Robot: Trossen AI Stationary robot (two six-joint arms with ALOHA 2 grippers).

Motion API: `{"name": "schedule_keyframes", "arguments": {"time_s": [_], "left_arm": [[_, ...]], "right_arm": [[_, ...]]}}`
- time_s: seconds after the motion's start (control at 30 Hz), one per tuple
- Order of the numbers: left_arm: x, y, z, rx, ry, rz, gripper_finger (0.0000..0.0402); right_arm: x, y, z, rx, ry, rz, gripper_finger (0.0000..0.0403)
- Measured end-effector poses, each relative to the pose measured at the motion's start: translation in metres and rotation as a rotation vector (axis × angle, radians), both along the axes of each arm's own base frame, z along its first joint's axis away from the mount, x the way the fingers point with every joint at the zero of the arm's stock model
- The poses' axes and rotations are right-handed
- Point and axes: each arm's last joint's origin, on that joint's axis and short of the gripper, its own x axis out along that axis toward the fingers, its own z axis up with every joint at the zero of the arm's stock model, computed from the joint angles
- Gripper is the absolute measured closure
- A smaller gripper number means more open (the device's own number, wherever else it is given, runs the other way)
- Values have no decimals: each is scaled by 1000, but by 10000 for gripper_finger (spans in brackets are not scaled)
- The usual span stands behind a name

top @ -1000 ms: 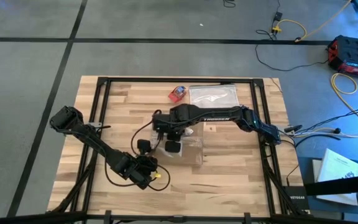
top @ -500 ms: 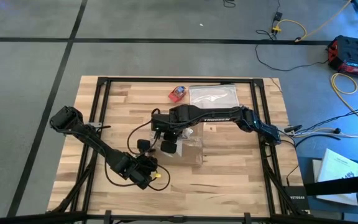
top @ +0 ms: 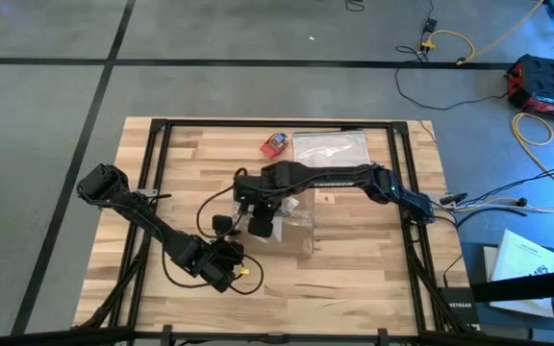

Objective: Unpack boxes
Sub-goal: Open the box using the silver cutter

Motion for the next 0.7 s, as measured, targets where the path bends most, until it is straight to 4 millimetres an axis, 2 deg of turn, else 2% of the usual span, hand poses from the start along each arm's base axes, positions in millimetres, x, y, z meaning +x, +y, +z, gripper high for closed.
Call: {"name": "schedule_keyframes", "arguments": {"time_s": [0.27, 0.7], "left_arm": [[0, 0, 0, -2, -1, 2, 122], [1, 0, 0, -3, -4, 2, 122]], "right_arm": [[4, 2, -11, 18, 18, 21, 340], [4, 1, -11, 3, 19, 22, 340]]}}
